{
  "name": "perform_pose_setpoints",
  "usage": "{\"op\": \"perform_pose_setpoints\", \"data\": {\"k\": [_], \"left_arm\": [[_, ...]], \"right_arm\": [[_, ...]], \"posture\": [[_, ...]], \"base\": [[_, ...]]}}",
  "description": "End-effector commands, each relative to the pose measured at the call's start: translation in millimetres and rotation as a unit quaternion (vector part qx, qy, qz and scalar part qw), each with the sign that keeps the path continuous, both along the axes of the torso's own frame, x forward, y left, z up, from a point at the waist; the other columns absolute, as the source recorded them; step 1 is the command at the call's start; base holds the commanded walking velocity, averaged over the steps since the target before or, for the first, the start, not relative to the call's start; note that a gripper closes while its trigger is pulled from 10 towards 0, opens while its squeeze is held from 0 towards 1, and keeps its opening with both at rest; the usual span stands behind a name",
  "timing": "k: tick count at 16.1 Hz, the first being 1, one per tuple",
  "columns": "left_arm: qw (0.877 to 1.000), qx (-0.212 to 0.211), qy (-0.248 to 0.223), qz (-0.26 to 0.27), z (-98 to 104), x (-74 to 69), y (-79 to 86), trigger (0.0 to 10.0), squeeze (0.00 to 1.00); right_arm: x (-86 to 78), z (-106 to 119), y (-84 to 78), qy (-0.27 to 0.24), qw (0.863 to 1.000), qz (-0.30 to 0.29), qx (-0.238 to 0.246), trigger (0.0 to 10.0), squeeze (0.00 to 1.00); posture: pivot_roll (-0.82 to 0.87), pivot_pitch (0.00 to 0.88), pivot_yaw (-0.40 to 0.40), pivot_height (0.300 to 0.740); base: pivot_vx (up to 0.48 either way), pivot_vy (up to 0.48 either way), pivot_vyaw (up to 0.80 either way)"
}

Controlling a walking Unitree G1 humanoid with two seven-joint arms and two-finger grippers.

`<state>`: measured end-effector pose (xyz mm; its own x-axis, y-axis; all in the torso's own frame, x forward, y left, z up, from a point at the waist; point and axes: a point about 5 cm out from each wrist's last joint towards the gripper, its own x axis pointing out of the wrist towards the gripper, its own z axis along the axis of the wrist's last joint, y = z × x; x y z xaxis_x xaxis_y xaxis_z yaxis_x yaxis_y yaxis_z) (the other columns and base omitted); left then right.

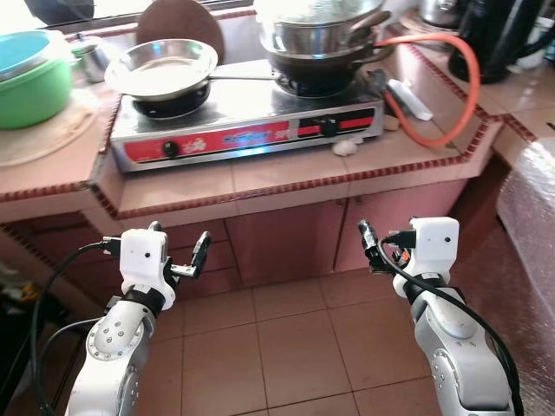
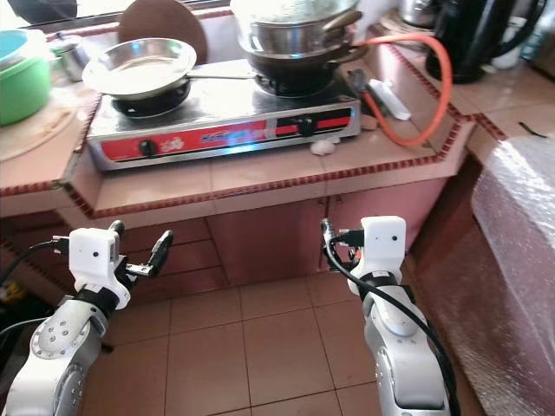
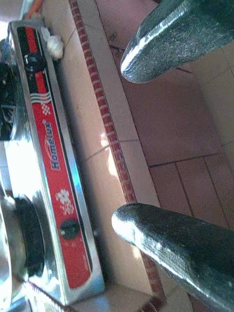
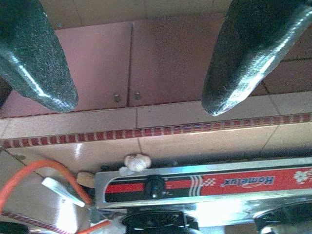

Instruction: Kitchen organization

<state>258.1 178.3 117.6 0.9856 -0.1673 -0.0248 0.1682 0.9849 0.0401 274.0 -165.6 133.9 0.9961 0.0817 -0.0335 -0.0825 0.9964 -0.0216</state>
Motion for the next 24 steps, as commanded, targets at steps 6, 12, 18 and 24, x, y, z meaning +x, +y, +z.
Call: {"op": "perform_pose_setpoints", "data": {"k": [6, 12, 18, 24], "left_arm": [[0.999, -0.023, 0.001, 0.023, -3.5, -0.8, 4.9, 10.0, 0.0], [0.999, -0.023, -0.001, 0.027, -4.0, 0.6, 2.8, 10.0, 0.0], [0.999, -0.028, -0.006, 0.034, -5.1, 3.0, -0.5, 10.0, 0.0], [0.999, -0.028, -0.009, 0.033, -4.9, 5.0, -1.2, 10.0, 0.0]], "right_arm": [[0.2, 1.5, 0.5, 0.002, 1.0, 0.008, 0.0, 10.0, 0.0], [3.1, 3.6, 1.2, 0.0, 1.0, 0.012, -0.002, 10.0, 0.0], [8.0, 6.2, 0.1, -0.003, 1.0, 0.019, -0.007, 10.0, 0.0], [9.2, 8.9, 1.5, -0.013, 1.0, 0.017, -0.013, 10.0, 0.0]], "posture": [[-0.17, 0.09, 0.079, 0.74], [-0.17, 0.083, 0.07, 0.74], [-0.16, 0.072, 0.05, 0.74], [-0.17, 0.067, 0.052, 0.74]], "base": [[0.0, 0.0, -0.76], [0.0, 0.0, -0.76], [0.0, 0.0, -0.76], [0.0, 0.0, -0.34]]}}
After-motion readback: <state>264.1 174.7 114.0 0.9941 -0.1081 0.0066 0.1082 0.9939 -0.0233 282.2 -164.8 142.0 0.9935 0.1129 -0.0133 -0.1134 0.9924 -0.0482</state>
